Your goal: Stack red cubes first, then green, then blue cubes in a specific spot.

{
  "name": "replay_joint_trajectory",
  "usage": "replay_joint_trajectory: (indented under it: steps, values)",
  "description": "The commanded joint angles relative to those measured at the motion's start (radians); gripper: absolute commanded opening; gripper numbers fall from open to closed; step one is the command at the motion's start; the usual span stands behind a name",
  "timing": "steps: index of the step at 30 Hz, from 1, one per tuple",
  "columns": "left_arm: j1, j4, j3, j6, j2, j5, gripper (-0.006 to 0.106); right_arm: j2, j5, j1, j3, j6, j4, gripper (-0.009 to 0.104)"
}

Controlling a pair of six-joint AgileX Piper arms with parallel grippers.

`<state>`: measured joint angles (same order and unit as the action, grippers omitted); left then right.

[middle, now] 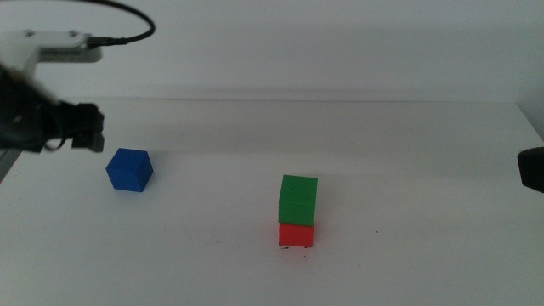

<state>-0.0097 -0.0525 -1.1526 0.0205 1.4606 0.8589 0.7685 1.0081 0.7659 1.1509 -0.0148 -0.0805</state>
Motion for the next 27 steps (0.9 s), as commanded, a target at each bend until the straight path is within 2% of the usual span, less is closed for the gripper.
replay_joint_trajectory:
  steps: [1,5,12,27]
  values:
    - [0.001,0.030,-0.111,0.053,0.113,0.045,0.091,-0.004,-0.011,0.002,-0.008,0.004,-0.010,0.080]
    - [0.001,0.011,-0.269,0.192,0.295,0.124,0.091,-0.004,-0.011,0.002,-0.008,0.004,-0.010,0.080]
    - [-0.011,-0.038,-0.406,0.226,0.488,0.139,0.091,-0.004,-0.011,0.002,-0.008,0.004,-0.010,0.080]
    - [-0.020,-0.056,-0.438,0.226,0.610,0.068,0.091,-0.004,-0.011,0.002,-0.008,0.004,-0.010,0.080]
